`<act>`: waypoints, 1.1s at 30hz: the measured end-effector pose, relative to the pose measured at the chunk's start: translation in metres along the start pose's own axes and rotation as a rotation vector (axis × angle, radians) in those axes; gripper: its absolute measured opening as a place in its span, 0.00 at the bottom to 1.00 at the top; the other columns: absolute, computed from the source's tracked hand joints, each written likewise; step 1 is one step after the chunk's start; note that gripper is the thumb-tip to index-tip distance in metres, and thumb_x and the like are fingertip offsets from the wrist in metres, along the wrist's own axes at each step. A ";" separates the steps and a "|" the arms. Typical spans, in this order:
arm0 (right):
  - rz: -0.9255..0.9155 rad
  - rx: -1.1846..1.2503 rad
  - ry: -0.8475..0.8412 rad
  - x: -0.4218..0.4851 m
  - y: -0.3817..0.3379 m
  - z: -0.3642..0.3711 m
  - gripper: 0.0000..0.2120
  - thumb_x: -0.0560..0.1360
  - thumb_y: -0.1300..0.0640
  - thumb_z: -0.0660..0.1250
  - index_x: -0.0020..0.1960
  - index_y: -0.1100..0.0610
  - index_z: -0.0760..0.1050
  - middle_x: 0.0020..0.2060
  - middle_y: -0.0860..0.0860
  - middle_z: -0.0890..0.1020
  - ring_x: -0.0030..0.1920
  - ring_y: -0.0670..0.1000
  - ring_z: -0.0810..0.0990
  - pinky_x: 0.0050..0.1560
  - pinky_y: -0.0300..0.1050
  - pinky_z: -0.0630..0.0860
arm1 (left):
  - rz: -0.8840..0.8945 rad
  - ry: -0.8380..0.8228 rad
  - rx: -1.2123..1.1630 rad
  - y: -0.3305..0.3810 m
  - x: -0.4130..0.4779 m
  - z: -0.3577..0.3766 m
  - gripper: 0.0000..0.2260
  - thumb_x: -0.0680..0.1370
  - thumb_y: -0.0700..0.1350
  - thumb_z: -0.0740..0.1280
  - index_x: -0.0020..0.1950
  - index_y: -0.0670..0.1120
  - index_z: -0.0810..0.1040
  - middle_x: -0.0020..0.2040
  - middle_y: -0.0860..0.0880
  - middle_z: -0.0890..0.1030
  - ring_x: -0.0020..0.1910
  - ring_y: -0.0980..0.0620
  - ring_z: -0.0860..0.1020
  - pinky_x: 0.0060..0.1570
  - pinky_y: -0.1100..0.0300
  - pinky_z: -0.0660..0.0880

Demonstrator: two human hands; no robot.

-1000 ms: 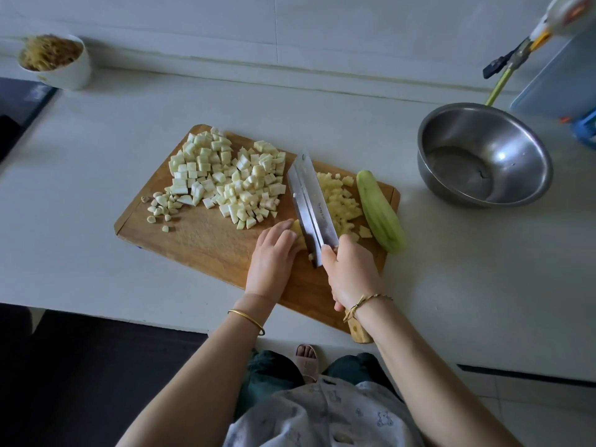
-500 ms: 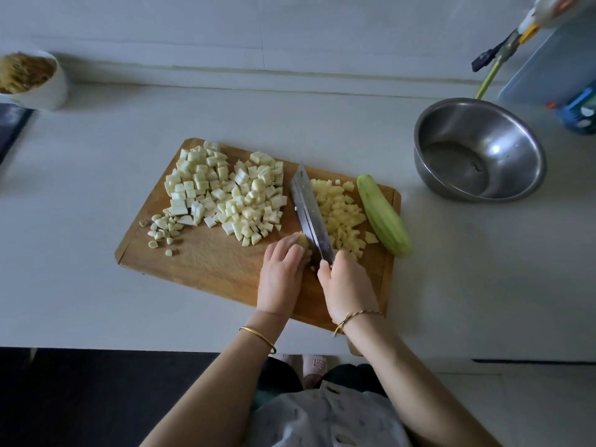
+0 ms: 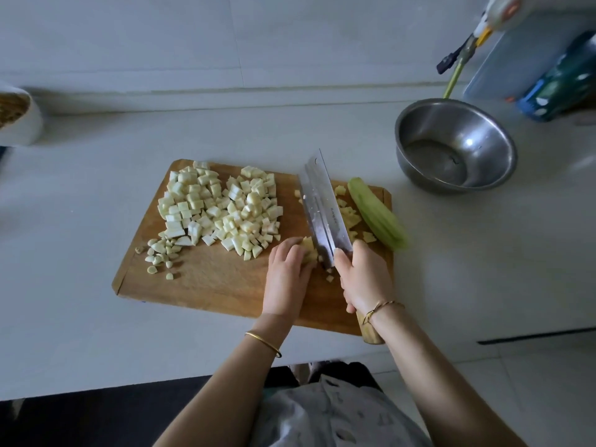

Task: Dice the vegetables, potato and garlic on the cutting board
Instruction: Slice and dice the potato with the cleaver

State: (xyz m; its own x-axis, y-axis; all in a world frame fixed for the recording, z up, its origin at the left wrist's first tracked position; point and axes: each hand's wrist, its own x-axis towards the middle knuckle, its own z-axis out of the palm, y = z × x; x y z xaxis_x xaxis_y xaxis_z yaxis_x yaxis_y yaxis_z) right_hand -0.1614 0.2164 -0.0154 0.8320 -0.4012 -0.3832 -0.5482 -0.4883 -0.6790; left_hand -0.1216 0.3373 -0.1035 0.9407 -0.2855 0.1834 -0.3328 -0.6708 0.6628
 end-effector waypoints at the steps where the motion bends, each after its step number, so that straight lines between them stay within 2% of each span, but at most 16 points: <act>1: -0.008 0.003 -0.004 -0.002 0.000 -0.001 0.12 0.81 0.51 0.56 0.42 0.57 0.65 0.32 0.53 0.73 0.22 0.50 0.70 0.20 0.40 0.69 | -0.007 0.006 -0.003 0.000 -0.001 -0.001 0.07 0.73 0.38 0.71 0.49 0.39 0.78 0.60 0.43 0.77 0.60 0.44 0.72 0.60 0.59 0.66; 3: -0.008 0.014 -0.017 -0.006 0.001 -0.003 0.12 0.81 0.51 0.56 0.44 0.58 0.66 0.31 0.52 0.72 0.22 0.49 0.69 0.21 0.40 0.70 | -0.015 0.036 -0.009 0.000 -0.005 -0.003 0.10 0.72 0.39 0.73 0.51 0.39 0.78 0.60 0.43 0.77 0.60 0.44 0.71 0.61 0.59 0.64; 8: 0.006 0.006 -0.009 -0.013 0.004 0.001 0.14 0.80 0.51 0.57 0.38 0.56 0.62 0.30 0.53 0.71 0.21 0.49 0.68 0.20 0.40 0.69 | -0.034 0.068 0.033 -0.006 -0.007 -0.004 0.20 0.72 0.43 0.74 0.63 0.42 0.76 0.59 0.45 0.76 0.59 0.45 0.70 0.61 0.55 0.66; 10: 0.007 -0.001 -0.001 -0.015 0.005 0.002 0.15 0.80 0.51 0.57 0.37 0.55 0.60 0.30 0.53 0.71 0.21 0.50 0.68 0.21 0.41 0.70 | -0.038 0.054 0.033 -0.007 -0.006 -0.005 0.22 0.73 0.41 0.73 0.66 0.43 0.75 0.59 0.44 0.76 0.58 0.43 0.71 0.60 0.55 0.65; 13: 0.014 0.002 -0.010 -0.015 0.005 0.004 0.15 0.80 0.52 0.57 0.37 0.55 0.60 0.30 0.53 0.70 0.21 0.51 0.68 0.21 0.40 0.69 | -0.033 0.058 0.027 -0.007 -0.003 -0.005 0.18 0.74 0.38 0.71 0.64 0.42 0.77 0.57 0.44 0.78 0.56 0.42 0.72 0.59 0.55 0.67; 16: 0.017 -0.021 -0.022 -0.014 0.004 0.005 0.15 0.81 0.51 0.56 0.37 0.55 0.60 0.31 0.53 0.71 0.22 0.51 0.69 0.20 0.39 0.67 | -0.040 0.080 0.011 -0.009 -0.002 -0.004 0.14 0.75 0.38 0.70 0.60 0.41 0.80 0.54 0.45 0.80 0.53 0.44 0.73 0.58 0.65 0.63; 19: 0.017 -0.068 -0.030 -0.013 0.001 0.006 0.15 0.81 0.51 0.56 0.38 0.56 0.61 0.32 0.54 0.73 0.24 0.52 0.70 0.20 0.42 0.69 | -0.034 0.087 0.020 -0.010 -0.001 -0.002 0.12 0.75 0.38 0.71 0.58 0.40 0.81 0.52 0.45 0.81 0.52 0.45 0.74 0.56 0.67 0.62; 23: 0.011 -0.158 -0.070 -0.010 -0.007 0.004 0.13 0.81 0.52 0.54 0.40 0.56 0.64 0.35 0.54 0.74 0.30 0.54 0.73 0.36 0.52 0.78 | -0.010 0.082 0.021 -0.011 -0.001 -0.001 0.12 0.74 0.37 0.71 0.58 0.39 0.81 0.52 0.45 0.81 0.51 0.45 0.75 0.56 0.68 0.62; 26: 0.024 -0.200 -0.097 -0.008 -0.014 0.007 0.11 0.81 0.52 0.54 0.45 0.57 0.66 0.40 0.55 0.76 0.36 0.56 0.76 0.41 0.53 0.79 | -0.014 0.076 0.007 -0.011 -0.001 0.000 0.12 0.74 0.37 0.71 0.57 0.39 0.81 0.52 0.45 0.81 0.51 0.45 0.75 0.56 0.65 0.65; 30: 0.044 -0.197 -0.072 -0.007 -0.010 0.016 0.11 0.82 0.52 0.54 0.44 0.57 0.65 0.38 0.53 0.73 0.36 0.57 0.78 0.39 0.54 0.81 | -0.017 0.074 0.002 -0.011 -0.001 0.000 0.11 0.75 0.38 0.70 0.57 0.39 0.81 0.53 0.45 0.81 0.52 0.45 0.75 0.57 0.64 0.66; 33: 0.076 -0.085 -0.053 -0.002 -0.004 0.016 0.12 0.81 0.51 0.55 0.42 0.57 0.64 0.36 0.54 0.74 0.27 0.54 0.74 0.25 0.46 0.76 | -0.009 0.076 0.004 -0.011 -0.001 -0.002 0.10 0.76 0.38 0.70 0.56 0.39 0.81 0.53 0.45 0.80 0.53 0.46 0.75 0.56 0.64 0.66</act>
State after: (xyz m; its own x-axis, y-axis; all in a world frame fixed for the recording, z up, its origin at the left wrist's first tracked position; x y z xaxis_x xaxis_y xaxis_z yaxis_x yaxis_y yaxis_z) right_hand -0.1595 0.2308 -0.0220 0.7900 -0.3988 -0.4658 -0.6131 -0.5233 -0.5919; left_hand -0.1192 0.3459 -0.1095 0.9458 -0.2271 0.2320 -0.3246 -0.6762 0.6614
